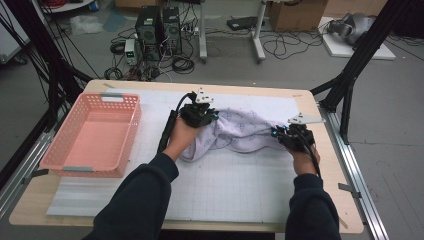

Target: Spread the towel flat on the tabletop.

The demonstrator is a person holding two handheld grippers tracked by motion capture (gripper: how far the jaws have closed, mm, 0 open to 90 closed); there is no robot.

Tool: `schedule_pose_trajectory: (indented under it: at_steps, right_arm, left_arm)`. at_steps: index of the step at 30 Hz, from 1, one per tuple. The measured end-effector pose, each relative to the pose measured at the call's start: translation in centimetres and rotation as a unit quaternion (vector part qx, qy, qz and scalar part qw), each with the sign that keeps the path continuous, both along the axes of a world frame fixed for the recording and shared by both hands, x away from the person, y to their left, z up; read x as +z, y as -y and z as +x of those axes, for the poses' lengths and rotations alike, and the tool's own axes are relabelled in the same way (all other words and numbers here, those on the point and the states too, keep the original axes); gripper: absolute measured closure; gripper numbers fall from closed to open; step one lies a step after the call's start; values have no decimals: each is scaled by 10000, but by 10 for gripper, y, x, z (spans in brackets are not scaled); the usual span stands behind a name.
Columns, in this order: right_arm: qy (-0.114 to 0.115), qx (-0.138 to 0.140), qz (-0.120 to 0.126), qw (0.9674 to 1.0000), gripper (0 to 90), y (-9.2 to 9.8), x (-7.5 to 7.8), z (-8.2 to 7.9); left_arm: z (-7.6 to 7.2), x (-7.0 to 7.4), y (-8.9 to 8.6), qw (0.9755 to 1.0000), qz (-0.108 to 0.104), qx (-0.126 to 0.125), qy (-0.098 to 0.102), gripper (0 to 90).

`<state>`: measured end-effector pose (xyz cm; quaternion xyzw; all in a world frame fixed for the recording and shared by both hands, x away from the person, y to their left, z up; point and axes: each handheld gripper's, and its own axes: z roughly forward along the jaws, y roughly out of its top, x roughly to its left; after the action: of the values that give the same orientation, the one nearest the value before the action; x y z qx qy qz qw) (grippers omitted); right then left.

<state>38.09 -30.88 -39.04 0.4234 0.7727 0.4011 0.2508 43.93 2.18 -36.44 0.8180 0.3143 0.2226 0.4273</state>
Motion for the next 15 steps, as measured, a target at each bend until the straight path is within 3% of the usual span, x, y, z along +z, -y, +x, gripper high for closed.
schedule_pose_trajectory:
  at_steps: [2,4,6,7,10,12,15]
  right_arm:
    - [28,-174,-57,9998,705,-9,-2,9]
    - [32,-124,31,9999,660,-15,-1,10]
    - [106,-70,-30,9999,598,-20,0,6]
    - [124,-48,-3,9999,591,-20,1,3]
    - [123,50,104,9999,545,-16,6,-7]
    - [230,176,150,9995,544,-15,11,-17]
    - [386,313,225,9985,549,-15,13,-37]
  left_arm:
    - [10,-9,-2,9993,165,331,92,828]
    - [17,-18,-7,9976,297,629,1,824]
    - [22,-23,-11,9967,367,721,-95,795]
    - [24,-24,-13,9965,293,771,-169,741]
    - [24,-20,-23,9945,-296,831,-558,482]
    - [18,-13,-29,9952,-487,628,-565,394]
    - [2,-5,-37,9966,-653,298,-396,347]
